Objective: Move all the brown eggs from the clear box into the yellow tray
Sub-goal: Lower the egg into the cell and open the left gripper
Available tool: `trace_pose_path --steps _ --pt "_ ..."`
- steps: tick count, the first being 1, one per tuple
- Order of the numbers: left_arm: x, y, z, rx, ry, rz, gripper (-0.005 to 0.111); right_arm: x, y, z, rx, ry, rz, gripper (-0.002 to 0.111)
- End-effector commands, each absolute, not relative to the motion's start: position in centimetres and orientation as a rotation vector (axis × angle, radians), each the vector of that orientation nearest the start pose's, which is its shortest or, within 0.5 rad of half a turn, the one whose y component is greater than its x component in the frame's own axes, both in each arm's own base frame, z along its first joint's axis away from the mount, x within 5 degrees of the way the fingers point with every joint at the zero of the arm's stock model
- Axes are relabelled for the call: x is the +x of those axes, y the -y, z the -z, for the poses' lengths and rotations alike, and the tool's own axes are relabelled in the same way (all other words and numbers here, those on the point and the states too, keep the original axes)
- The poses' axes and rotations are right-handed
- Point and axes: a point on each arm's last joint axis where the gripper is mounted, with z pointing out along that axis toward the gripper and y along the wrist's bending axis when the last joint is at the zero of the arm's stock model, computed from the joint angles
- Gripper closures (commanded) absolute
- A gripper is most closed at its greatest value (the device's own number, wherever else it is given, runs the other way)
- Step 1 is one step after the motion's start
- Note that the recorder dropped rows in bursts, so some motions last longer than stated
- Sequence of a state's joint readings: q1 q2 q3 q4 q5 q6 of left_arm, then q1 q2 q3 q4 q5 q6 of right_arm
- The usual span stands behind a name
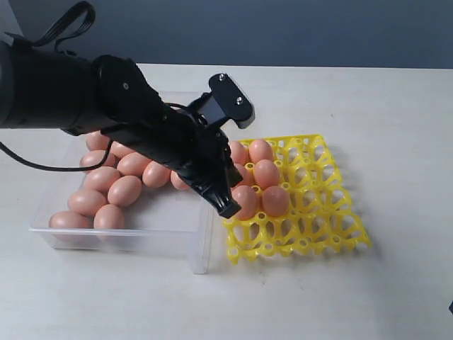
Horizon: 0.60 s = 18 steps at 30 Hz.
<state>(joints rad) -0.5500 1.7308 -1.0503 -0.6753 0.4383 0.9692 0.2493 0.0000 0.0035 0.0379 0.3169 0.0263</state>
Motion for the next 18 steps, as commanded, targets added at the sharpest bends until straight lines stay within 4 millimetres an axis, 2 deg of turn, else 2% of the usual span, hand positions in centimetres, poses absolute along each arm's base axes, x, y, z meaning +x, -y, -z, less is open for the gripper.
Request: trace_pose_path --steps 1,4,7,18 --pt "29.2 20.8 -20.9 1.117 -2.194 0.445 0.106 5.2 -1.4 -18.6 -0.178 -1.785 -0.233 0.107" --pt "29.1 21.6 -20.0 1.168 -2.166 0.501 0.106 5.2 -1.4 -18.6 -0.178 -1.785 -0.233 0.107" --pt "29.3 21.9 -19.3 1.17 -2.156 0.485 0.106 5.2 -1.4 -18.6 -0.178 -1.785 -0.233 0.107" --pt "30.1 22.0 -17.4 1.147 -2.188 0.43 0.106 5.2 -1.4 -18.6 -0.178 -1.785 -0.233 0.107"
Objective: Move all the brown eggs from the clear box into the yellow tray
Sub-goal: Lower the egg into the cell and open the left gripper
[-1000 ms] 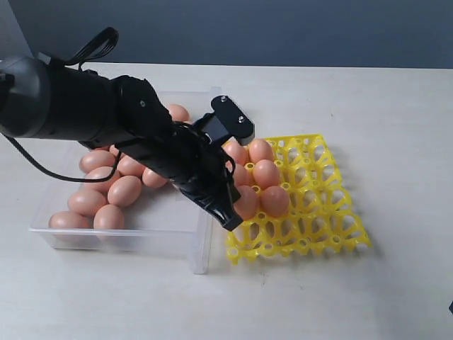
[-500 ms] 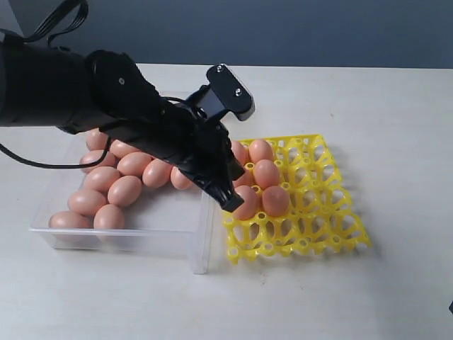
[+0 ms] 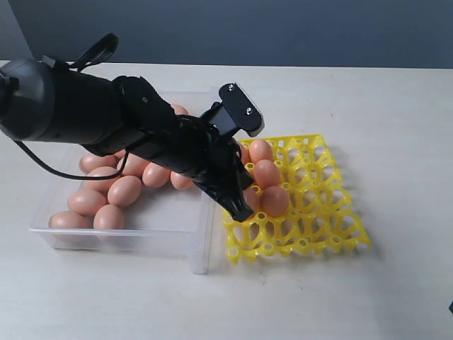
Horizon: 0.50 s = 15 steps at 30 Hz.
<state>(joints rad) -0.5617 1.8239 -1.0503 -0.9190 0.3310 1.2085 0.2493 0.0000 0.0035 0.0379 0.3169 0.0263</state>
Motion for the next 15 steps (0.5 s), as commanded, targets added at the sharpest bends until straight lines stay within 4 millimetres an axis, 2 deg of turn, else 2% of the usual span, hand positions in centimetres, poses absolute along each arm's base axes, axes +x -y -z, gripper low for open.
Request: trace_pose_path --steps 1,10,15 --pt "30.1 22.0 -17.3 1.148 -2.188 0.431 0.106 5.2 -1.4 -18.6 -0.178 -1.785 -0.233 0.107" --pt "29.3 22.1 -17.1 1.263 -2.194 0.472 0.106 5.2 -1.4 -18.6 -0.178 -1.785 -0.233 0.107" --pt "29.2 21.9 -18.4 1.258 -2.159 0.461 0.106 5.2 -1.4 -18.6 -0.178 -1.785 -0.233 0.107"
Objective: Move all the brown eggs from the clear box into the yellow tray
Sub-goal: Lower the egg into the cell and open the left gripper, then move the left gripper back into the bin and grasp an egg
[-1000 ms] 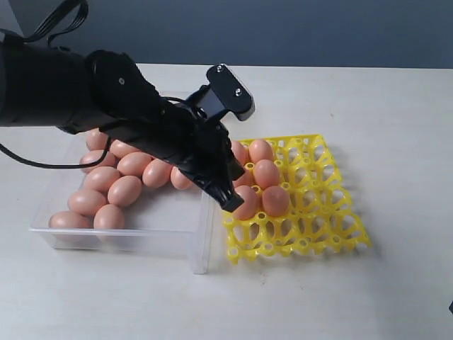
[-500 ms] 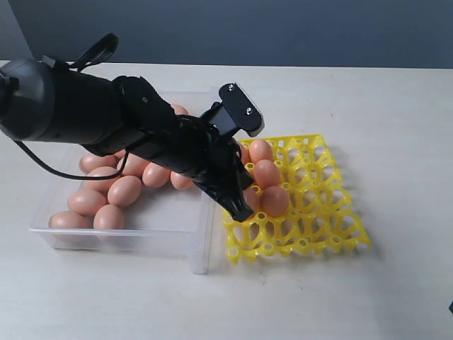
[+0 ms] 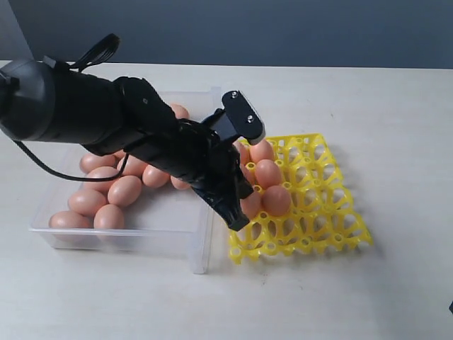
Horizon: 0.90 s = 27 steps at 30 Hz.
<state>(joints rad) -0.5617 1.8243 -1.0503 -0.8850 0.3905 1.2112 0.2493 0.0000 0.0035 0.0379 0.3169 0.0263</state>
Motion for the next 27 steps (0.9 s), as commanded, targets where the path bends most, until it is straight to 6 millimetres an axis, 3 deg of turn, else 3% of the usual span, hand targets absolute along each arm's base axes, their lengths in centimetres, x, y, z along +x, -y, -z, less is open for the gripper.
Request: trace_pose_path --steps 1,7,11,16,18,21,24,27 --pt "29.2 21.9 -18.6 1.253 -2.151 0.458 0.106 5.2 -1.4 -18.6 -0.178 -1.785 -0.233 0.107" --pt "29.6 20.6 -20.8 1.128 -2.16 0.457 0.106 5.2 -1.4 -18.6 -0.178 -1.785 -0.233 0.107" --pt "30.4 17.2 -22.1 0.997 -2.259 0.406 0.106 5.2 -1.4 -18.6 -0.178 -1.785 -0.233 0.107" --pt "30.8 13.7 -21.7 0.859 -2.462 0.36 0.105 5.2 -1.4 -18.6 -0.178 -1.785 -0.233 0.107" --pt "31.2 12.6 -21.4 0.745 -2.525 0.333 0.098 5.2 -1.4 -18.6 -0.178 -1.785 -0.233 0.107" --pt "31.8 11.6 -20.7 0.697 -2.565 0.288 0.077 5.2 -1.4 -18.6 -0.178 -1.785 -0.233 0.107" --pt "32.3 11.9 -19.4 0.684 -2.578 0.291 0.057 5.2 -1.4 -18.6 -0.178 -1.785 -0.233 0.107" --pt "32.9 12.4 -18.1 0.696 -2.605 0.297 0.052 5.2 -1.4 -18.6 -0.178 -1.785 -0.233 0.107"
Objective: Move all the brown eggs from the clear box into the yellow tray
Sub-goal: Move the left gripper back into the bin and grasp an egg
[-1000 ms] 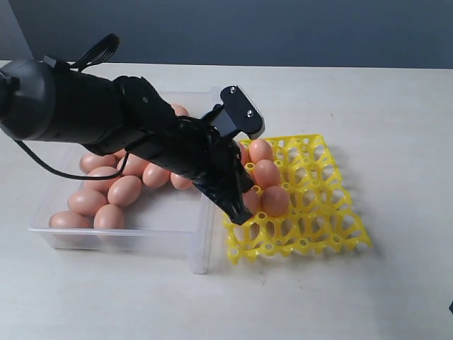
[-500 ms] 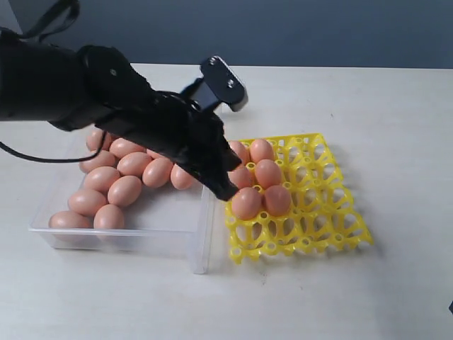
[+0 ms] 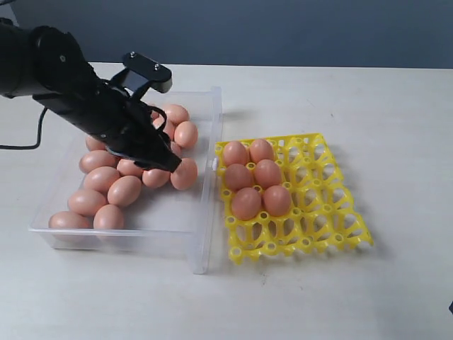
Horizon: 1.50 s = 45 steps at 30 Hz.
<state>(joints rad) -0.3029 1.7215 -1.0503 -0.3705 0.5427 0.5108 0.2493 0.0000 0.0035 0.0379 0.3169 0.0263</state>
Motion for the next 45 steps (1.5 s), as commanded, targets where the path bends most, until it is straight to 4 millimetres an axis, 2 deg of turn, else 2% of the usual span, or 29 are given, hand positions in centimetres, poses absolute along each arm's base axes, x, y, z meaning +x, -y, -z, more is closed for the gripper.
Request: trace_pose_path --steps 1,4,10,12,15,20,24,26,27,30,41,45 --pt "33.1 12.5 -17.6 0.696 -2.626 0.303 0.052 5.2 -1.4 -18.6 -0.178 -1.785 -0.233 0.107" --pt "34.2 12.9 -17.0 0.669 -2.655 0.32 0.054 5.2 -1.4 -18.6 -0.178 -1.785 -0.233 0.107" --pt "35.7 13.6 -17.6 0.626 -2.617 0.366 0.054 5.2 -1.4 -18.6 -0.178 -1.785 -0.233 0.107" --pt "35.8 13.9 -17.8 0.651 -2.604 0.37 0.054 5.2 -1.4 -18.6 -0.178 -1.785 -0.233 0.107" --pt "35.3 15.1 -16.5 0.761 -2.615 0.371 0.054 5.2 -1.4 -18.6 -0.178 -1.785 -0.233 0.107" --pt "35.4 15.2 -15.3 0.772 -2.641 0.366 0.054 5.2 -1.4 -18.6 -0.178 -1.785 -0.233 0.107" --pt "35.3 15.3 -14.2 0.782 -2.686 0.379 0.06 5.2 -1.4 -18.6 -0.178 -1.785 -0.233 0.107" --pt "35.3 15.3 -14.0 0.786 -2.695 0.382 0.074 5.2 -1.4 -18.6 -0.178 -1.785 -0.233 0.107" --pt "35.3 15.3 -14.2 0.787 -2.69 0.381 0.086 5.2 -1.4 -18.6 -0.178 -1.785 -0.233 0.107" --pt "35.1 15.3 -15.3 0.823 -2.67 0.377 0.107 5.2 -1.4 -18.6 -0.178 -1.785 -0.233 0.107" --pt "33.7 14.7 -22.6 0.83 -2.481 0.353 0.106 5.2 -1.4 -18.6 -0.178 -1.785 -0.233 0.107" --pt "32.0 15.6 -24.2 0.977 -2.352 0.408 0.106 5.2 -1.4 -18.6 -0.178 -1.785 -0.233 0.107"
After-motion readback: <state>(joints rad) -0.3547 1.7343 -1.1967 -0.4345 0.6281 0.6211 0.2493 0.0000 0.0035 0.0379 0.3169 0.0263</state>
